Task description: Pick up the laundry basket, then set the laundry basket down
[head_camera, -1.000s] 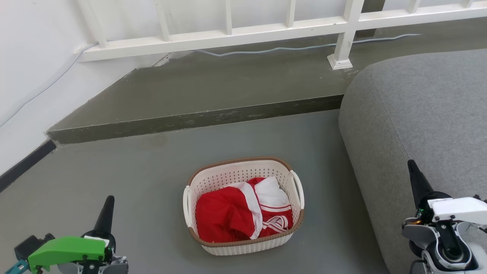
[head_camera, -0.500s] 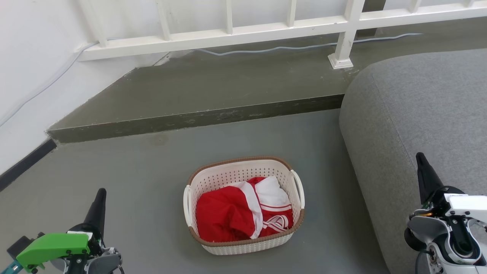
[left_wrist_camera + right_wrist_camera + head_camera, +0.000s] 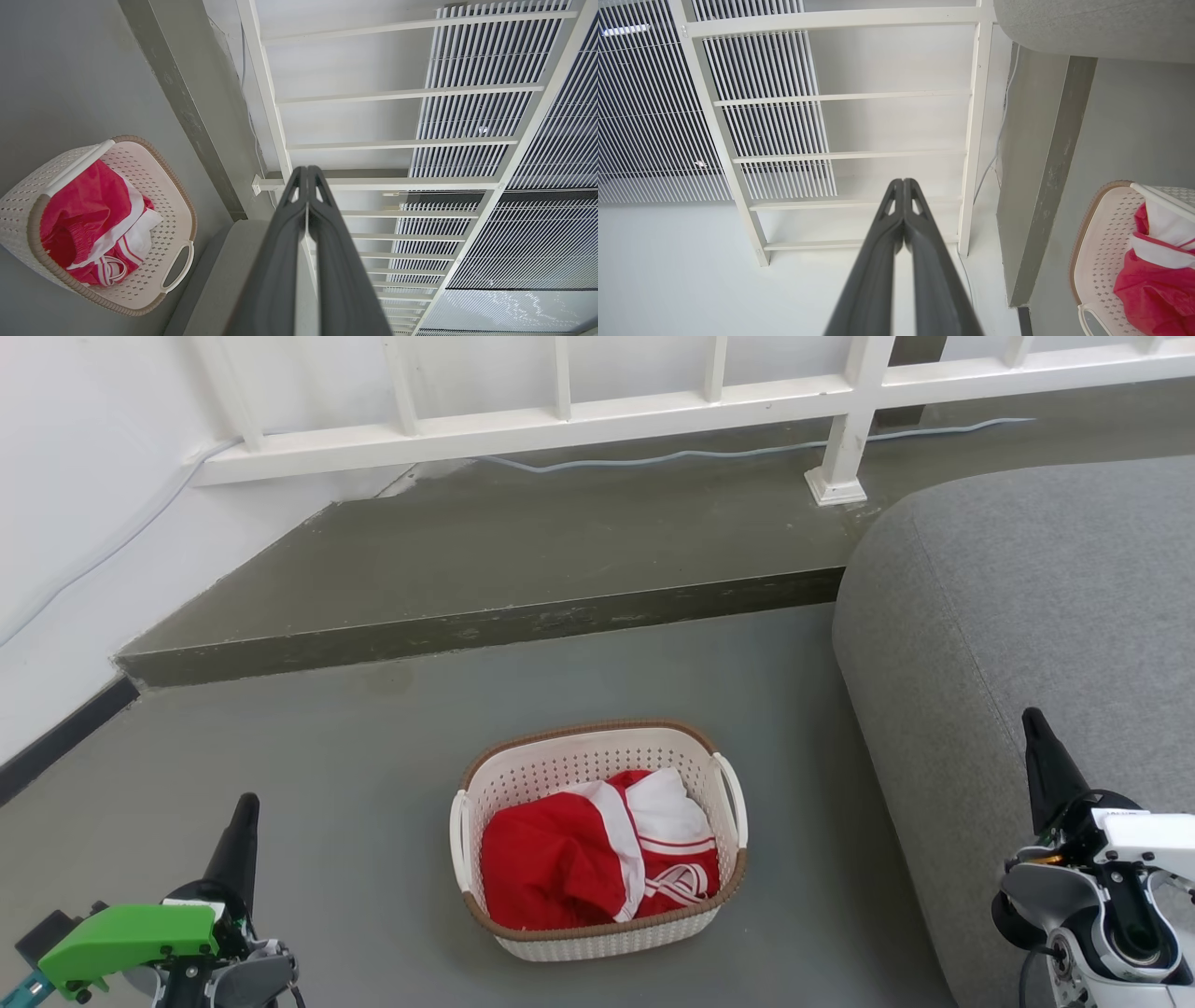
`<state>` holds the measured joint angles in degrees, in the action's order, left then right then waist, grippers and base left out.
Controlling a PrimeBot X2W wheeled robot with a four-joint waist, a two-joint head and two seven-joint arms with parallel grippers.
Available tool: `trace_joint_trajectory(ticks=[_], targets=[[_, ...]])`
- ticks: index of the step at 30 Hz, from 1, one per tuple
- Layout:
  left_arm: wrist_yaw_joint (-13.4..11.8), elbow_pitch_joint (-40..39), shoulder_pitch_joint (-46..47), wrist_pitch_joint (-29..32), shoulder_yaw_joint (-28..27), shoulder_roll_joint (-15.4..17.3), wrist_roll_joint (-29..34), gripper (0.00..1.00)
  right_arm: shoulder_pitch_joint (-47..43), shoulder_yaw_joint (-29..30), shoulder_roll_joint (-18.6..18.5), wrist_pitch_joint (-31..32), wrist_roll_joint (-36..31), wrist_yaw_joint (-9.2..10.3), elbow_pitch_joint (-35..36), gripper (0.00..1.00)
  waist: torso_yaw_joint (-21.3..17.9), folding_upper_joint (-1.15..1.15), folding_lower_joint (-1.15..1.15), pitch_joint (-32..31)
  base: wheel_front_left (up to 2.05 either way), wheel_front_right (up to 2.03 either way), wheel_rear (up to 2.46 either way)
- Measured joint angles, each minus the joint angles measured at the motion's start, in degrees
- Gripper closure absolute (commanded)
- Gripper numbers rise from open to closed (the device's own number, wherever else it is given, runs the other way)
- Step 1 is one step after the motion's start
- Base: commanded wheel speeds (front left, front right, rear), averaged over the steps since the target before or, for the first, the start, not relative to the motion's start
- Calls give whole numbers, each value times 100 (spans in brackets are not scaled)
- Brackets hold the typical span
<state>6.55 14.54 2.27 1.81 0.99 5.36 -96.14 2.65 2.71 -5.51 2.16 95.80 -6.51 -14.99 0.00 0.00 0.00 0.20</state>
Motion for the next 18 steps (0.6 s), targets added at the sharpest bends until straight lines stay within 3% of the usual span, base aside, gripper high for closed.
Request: trace_joint_trajectory(ticks=[18], targets=[[5,44,14,23,-10,0,0,100,36,7,1,10,-1,-2,-35,100,0,0,0,-3,0,0,0]])
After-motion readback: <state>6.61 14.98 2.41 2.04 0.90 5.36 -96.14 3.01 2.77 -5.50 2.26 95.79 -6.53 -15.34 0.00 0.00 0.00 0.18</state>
